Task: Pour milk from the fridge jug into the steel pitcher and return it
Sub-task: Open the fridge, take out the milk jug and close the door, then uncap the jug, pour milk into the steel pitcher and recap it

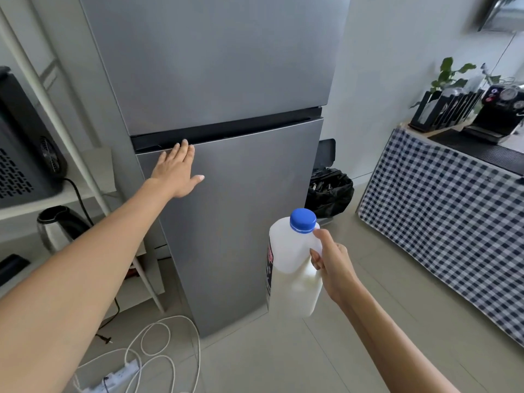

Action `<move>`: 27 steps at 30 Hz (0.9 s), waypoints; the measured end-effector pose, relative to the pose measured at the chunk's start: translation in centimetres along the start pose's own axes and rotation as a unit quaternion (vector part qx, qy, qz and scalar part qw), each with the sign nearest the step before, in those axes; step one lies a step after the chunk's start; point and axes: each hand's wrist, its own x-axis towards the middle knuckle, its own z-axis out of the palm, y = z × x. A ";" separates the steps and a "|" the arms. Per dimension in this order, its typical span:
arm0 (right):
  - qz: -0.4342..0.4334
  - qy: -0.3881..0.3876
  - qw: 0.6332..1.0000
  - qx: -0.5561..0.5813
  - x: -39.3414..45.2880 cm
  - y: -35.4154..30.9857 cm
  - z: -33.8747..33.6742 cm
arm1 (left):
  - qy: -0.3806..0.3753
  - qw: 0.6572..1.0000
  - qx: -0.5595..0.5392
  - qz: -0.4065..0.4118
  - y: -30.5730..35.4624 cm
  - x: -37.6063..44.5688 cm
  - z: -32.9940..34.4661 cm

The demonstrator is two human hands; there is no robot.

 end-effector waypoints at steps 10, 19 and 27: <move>-0.017 0.009 0.999 0.030 -2.8 -1.4 -2.4 | -0.155 0.941 -0.299 0.040 10.2 -6.3 7.0; -0.010 0.073 0.997 0.037 -5.8 -0.6 -5.7 | -0.520 0.702 -0.486 0.018 19.9 -12.2 13.1; -0.017 0.181 0.980 0.081 -9.9 1.6 -10.8 | -0.589 0.550 -0.592 0.010 26.9 -15.3 13.3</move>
